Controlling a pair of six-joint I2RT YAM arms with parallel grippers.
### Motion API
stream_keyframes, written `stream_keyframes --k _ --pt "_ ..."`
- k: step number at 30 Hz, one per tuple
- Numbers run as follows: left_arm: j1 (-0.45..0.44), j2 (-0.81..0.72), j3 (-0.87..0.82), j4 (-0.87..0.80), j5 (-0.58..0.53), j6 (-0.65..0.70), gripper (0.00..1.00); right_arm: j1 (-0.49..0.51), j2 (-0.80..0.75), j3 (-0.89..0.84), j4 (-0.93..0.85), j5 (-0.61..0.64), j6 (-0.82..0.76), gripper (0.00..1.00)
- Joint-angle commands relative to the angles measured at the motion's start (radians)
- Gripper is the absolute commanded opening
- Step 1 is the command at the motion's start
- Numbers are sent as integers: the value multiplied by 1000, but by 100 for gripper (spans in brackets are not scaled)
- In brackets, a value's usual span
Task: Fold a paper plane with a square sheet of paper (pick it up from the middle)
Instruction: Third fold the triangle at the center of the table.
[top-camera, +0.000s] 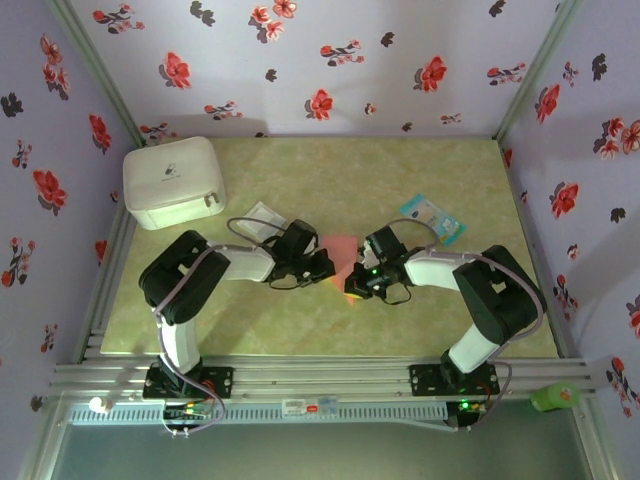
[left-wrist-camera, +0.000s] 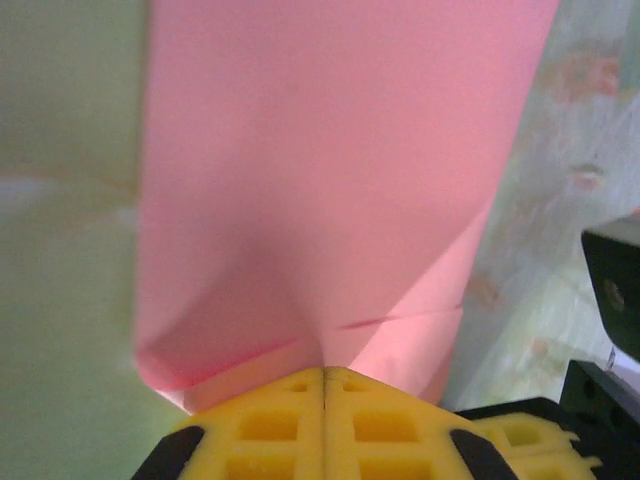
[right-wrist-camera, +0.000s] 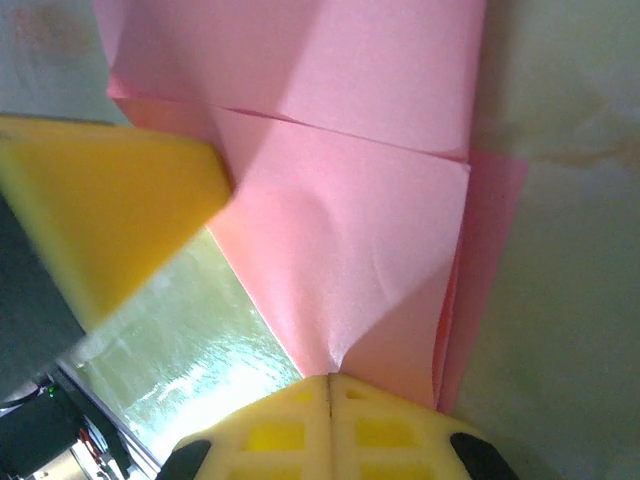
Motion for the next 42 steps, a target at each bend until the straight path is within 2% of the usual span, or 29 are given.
stream_keyframes --k 1,12,17,25,34,38,42 --pt "50 30 13 -107 -89 60 5 -7 21 -35 -124 89 -33 0" --pt "123 32 47 -194 -135 105 5 -12 18 -26 -154 86 -73 0" --pt "125 -25 76 -243 -139 129 5 -20 19 -21 -156 74 -93 0" --pt "66 -145 101 -259 -122 157 9 -39 53 11 -187 46 -152 0" --pt "-39 -32 117 -139 -9 125 8 -46 48 21 -195 46 -163 1" --pt "-43 7 114 -143 -15 112 8 -47 40 21 -196 48 -161 1" --pt "-35 38 105 -193 -70 122 8 -47 20 29 -196 36 -161 2"
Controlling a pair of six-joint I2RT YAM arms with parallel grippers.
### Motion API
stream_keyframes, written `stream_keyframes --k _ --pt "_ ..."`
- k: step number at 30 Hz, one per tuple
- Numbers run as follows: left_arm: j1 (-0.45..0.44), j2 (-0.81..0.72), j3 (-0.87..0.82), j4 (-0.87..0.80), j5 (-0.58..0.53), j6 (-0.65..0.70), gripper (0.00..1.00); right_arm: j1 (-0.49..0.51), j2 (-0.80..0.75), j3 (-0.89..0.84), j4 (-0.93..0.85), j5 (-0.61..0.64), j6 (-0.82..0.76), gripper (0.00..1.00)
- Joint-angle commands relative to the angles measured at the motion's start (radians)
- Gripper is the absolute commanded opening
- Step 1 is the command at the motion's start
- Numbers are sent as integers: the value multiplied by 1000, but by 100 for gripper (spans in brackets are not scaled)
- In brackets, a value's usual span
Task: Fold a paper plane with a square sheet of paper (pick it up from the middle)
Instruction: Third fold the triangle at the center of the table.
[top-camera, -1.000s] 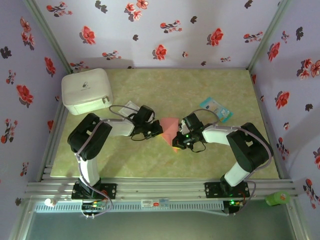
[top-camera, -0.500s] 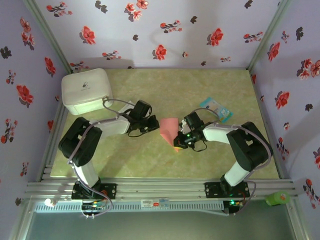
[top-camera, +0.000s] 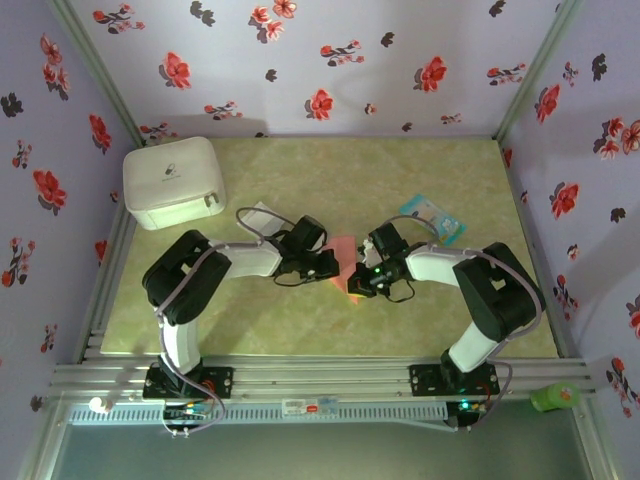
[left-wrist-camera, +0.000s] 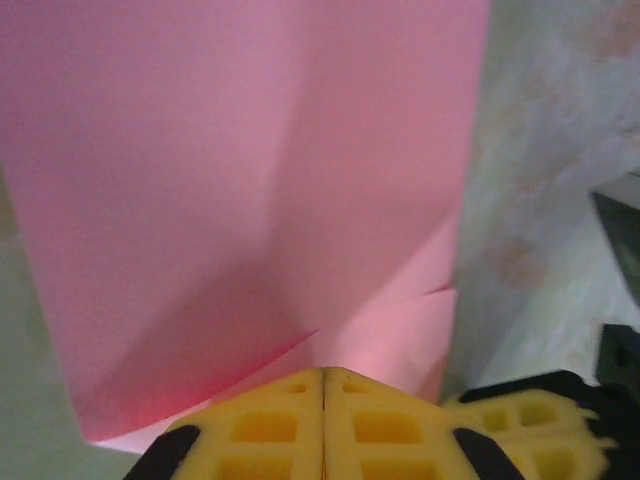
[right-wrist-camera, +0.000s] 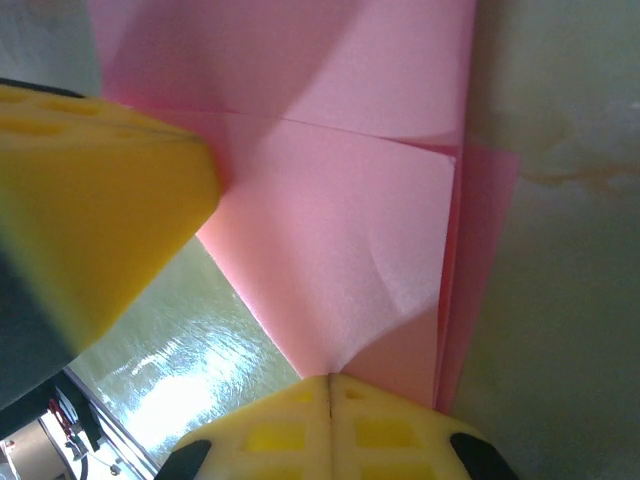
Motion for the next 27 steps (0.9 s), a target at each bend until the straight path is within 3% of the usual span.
stream_keyframes --k 1,10,20,27 --pt "8 27 -1 -45 -39 5 8 -11 -4 -2 -110 61 -19 2" --pt "7 27 -43 -72 -57 23 7 10 -74 17 33 -72 82 6" --pt "8 32 -38 -87 -57 34 5 22 44 9 -9 -23 28 8" --pt "11 39 -43 -91 -66 25 3 15 -60 -115 17 -58 39 10"
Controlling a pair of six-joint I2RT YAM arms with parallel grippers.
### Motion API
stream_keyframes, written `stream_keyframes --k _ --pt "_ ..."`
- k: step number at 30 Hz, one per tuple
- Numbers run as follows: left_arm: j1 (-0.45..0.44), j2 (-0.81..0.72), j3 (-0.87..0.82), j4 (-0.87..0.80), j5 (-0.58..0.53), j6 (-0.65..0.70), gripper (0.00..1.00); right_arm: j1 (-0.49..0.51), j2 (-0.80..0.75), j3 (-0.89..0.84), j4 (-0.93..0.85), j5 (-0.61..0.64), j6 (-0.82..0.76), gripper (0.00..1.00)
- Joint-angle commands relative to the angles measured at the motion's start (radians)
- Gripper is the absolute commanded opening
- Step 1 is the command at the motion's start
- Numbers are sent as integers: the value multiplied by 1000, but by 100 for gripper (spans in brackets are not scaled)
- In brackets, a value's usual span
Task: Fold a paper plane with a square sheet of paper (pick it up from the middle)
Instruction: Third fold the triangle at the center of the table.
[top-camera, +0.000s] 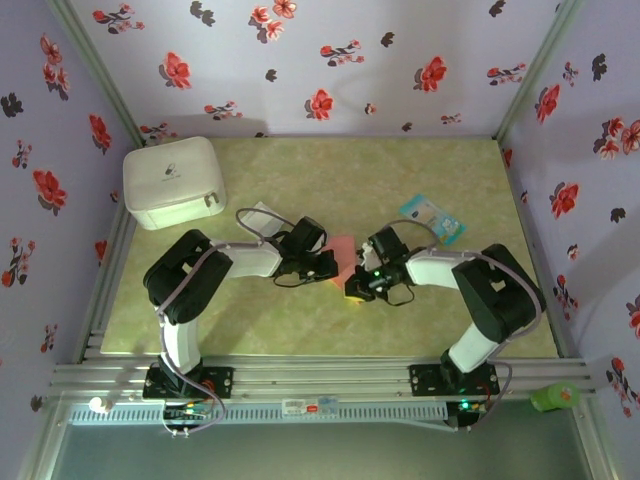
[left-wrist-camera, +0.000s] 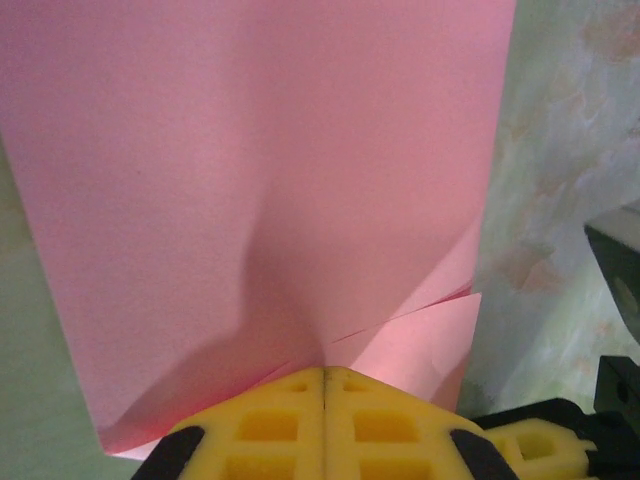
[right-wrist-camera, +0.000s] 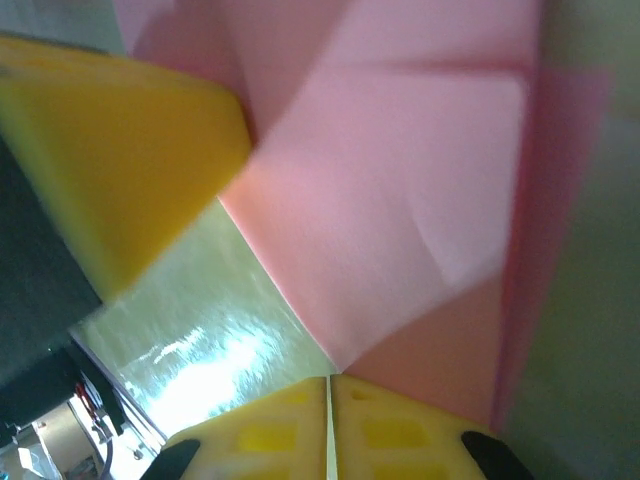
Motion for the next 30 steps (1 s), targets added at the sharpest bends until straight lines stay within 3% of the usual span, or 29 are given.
stream_keyframes --k 1,9,12,14,18,22,30 --pt "9 34 -35 -103 -61 20 3 -6 -54 -70 -55 -9 -8 10" --pt "8 22 -44 -85 -61 8 3 -31 -213 -92 -112 19 -1 10" --pt "6 19 -46 -82 -61 -1 3 -29 -244 -90 16 78 99 8" --pt "6 17 -46 -74 -61 -10 3 -29 -211 -64 64 50 105 9" --pt "2 8 -56 -62 -71 -31 3 -29 -108 34 -16 62 57 9" --pt "-1 9 -61 -49 -74 -44 3 -29 -35 32 36 46 79 9" --pt "-5 -35 -31 -57 -71 -37 7 -36 8 -45 -20 112 35 5"
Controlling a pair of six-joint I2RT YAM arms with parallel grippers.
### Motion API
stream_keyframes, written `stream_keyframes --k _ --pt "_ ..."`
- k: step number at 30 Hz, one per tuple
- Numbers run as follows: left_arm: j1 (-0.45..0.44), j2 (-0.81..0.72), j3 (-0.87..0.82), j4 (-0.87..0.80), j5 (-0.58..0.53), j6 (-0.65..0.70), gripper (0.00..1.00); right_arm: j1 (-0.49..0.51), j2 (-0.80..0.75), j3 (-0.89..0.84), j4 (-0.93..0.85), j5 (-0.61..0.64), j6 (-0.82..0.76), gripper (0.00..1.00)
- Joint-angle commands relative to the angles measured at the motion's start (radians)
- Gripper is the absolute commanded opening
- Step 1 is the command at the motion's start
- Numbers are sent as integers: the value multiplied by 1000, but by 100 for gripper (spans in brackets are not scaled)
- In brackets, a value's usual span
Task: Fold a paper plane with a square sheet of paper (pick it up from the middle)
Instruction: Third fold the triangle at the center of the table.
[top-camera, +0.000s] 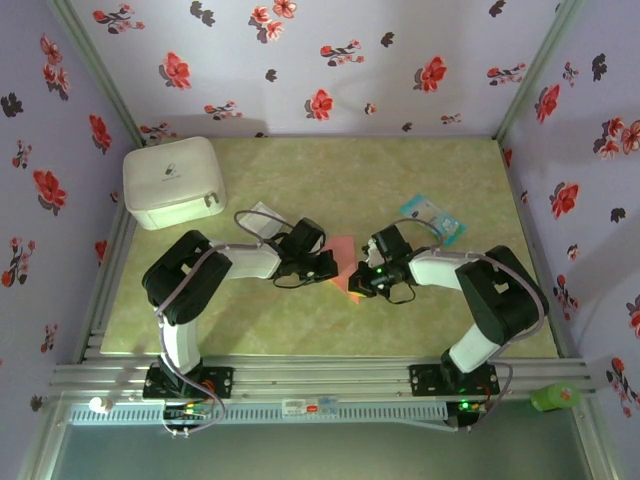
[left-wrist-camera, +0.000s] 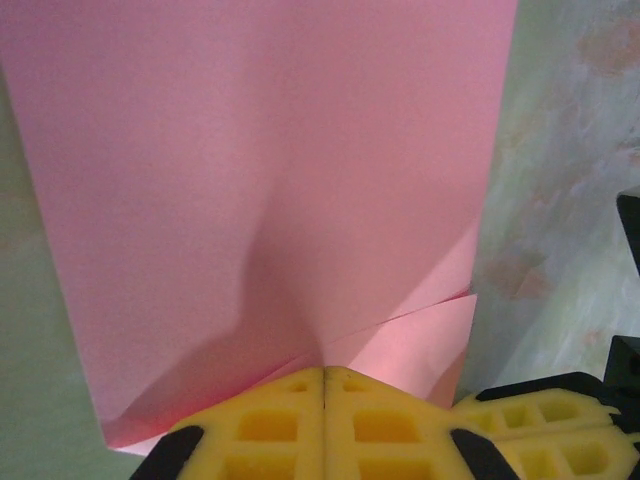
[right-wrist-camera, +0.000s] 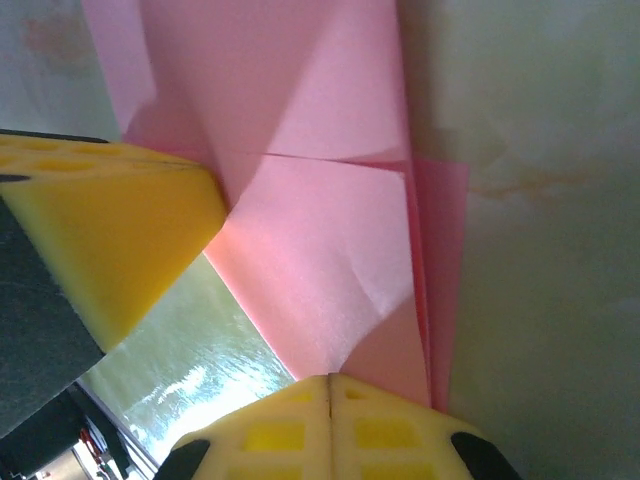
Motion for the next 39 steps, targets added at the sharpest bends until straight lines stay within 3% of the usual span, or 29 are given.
stream_keyframes --k 1,8,17,25,30,39 --pt "-3 -40 5 -96 -63 2 7 -9 12 -60 -52 61 -24 4" --pt "-27 -107 34 -100 -74 -38 6 -20 7 -65 -66 73 -34 3" --pt "-89 -19 9 22 -78 -138 3 -21 16 -62 -61 65 -38 3" --pt "-18 -2 -99 90 -109 -108 4 -23 34 -66 -61 63 -47 3" --pt "35 -12 -93 -2 -141 -74 4 -23 33 -70 -65 64 -54 3" --pt "105 -24 -141 14 -146 -38 3 -27 28 -72 -63 61 -52 3"
